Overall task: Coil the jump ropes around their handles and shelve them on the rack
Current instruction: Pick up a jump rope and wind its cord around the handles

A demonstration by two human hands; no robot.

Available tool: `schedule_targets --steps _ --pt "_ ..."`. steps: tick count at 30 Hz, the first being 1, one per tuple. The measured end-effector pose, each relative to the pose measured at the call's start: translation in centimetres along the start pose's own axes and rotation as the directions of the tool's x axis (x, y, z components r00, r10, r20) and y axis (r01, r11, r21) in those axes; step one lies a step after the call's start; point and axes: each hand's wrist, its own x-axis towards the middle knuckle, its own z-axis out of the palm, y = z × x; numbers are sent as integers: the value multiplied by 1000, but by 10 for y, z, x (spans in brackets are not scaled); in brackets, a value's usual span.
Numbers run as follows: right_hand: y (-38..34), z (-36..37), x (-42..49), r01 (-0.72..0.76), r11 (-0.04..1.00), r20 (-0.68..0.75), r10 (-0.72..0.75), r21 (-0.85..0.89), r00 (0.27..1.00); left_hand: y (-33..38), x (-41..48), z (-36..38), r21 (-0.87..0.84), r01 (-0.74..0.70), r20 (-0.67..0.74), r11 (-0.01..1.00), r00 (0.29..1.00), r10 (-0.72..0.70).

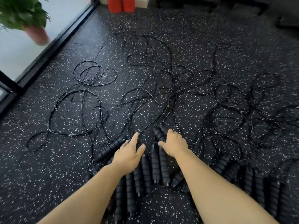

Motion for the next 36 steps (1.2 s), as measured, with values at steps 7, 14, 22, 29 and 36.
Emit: schedule_targets --steps 7,14,22,29,36 --pt "8 24 45 -148 986 -31 145 -84 989 -16 29 21 -68 12 10 998 1000 -11" --pt "6 19 53 -142 988 -56 138 -62 989 -17 37 26 -66 -1 12 998 1000 1" --pt "14 -46 13 -207 967 -99 222 146 970 5 9 -3 -124 19 6 992 1000 -19" --pt "1 -113 -95 -107 704 -31 180 702 983 72 -68 -45 -290 -15 -46 957 999 2" --pt "-4 -151 -215 -96 478 22 157 873 987 125 -163 -70 -389 -64 -116 919 993 20"
